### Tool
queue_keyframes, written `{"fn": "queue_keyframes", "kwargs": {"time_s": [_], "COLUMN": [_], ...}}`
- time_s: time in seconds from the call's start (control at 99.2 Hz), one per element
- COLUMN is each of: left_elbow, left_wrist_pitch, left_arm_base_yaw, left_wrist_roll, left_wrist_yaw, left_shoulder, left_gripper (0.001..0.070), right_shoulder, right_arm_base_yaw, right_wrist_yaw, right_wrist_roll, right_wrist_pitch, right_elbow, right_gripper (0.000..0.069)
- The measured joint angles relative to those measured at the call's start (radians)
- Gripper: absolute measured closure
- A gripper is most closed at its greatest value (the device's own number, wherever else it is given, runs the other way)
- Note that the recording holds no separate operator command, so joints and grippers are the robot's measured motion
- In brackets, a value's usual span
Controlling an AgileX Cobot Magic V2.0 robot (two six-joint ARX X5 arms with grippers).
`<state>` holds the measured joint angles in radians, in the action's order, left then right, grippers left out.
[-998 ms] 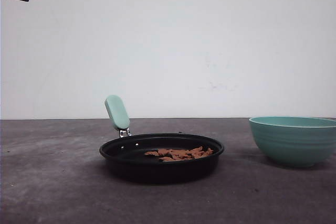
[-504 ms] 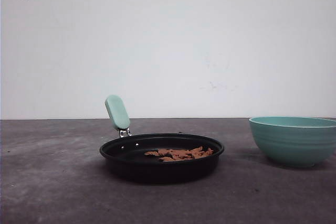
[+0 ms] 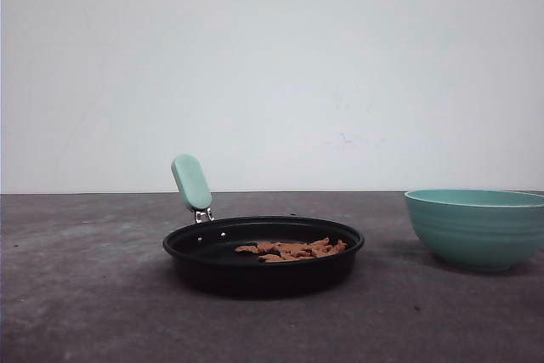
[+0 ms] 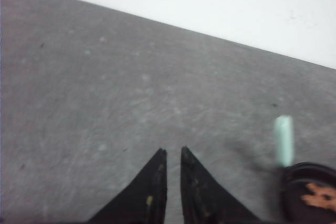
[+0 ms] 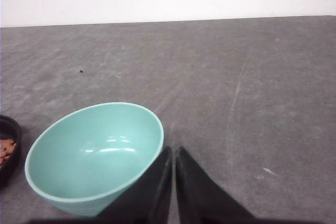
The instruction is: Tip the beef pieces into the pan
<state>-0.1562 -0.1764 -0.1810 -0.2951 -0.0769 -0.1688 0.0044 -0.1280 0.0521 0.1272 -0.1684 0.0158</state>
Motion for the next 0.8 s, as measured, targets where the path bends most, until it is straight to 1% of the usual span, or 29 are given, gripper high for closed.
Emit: {"fn": "queue_keyframes", "kwargs": {"time_s": [0.121, 0.171, 0.302, 0.444, 0.524, 0.615, 0.746, 0.796], "left_elbow": [0.082, 0.104, 0.124, 0.124, 0.124, 0.124, 0.124, 0.124], "left_wrist_pitch": [-0.002, -0.002, -0.004, -0.005, -0.005, -0.005, -0.005, -0.005], "left_arm_base_yaw": [0.087, 0.108, 0.114, 0.119, 0.124, 0.124, 0.124, 0.124], "left_wrist_roll": [0.025, 0.045, 0.119, 0.205, 0.242, 0.246, 0.207, 0.2], "left_wrist_yaw": [0.003, 0.003, 0.005, 0.004, 0.003, 0.002, 0.002, 0.002], "left_shoulder": [0.083, 0.111, 0.167, 0.164, 0.164, 0.164, 0.164, 0.164], "left_gripper": [0.0689, 0.0689, 0.0689, 0.0689, 0.0689, 0.0689, 0.0689, 0.0689], "right_shoulder": [0.0, 0.0, 0.0, 0.0, 0.0, 0.0, 0.0, 0.0], "right_arm_base_yaw": [0.0, 0.0, 0.0, 0.0, 0.0, 0.0, 0.0, 0.0], "right_wrist_yaw": [0.0, 0.0, 0.0, 0.0, 0.0, 0.0, 0.0, 0.0], "right_wrist_roll": [0.0, 0.0, 0.0, 0.0, 0.0, 0.0, 0.0, 0.0], "right_wrist_pitch": [0.0, 0.0, 0.0, 0.0, 0.0, 0.0, 0.0, 0.0], "right_elbow": [0.0, 0.0, 0.0, 0.0, 0.0, 0.0, 0.0, 0.0], "right_gripper": [0.068, 0.068, 0.068, 0.068, 0.068, 0.068, 0.068, 0.068]}}
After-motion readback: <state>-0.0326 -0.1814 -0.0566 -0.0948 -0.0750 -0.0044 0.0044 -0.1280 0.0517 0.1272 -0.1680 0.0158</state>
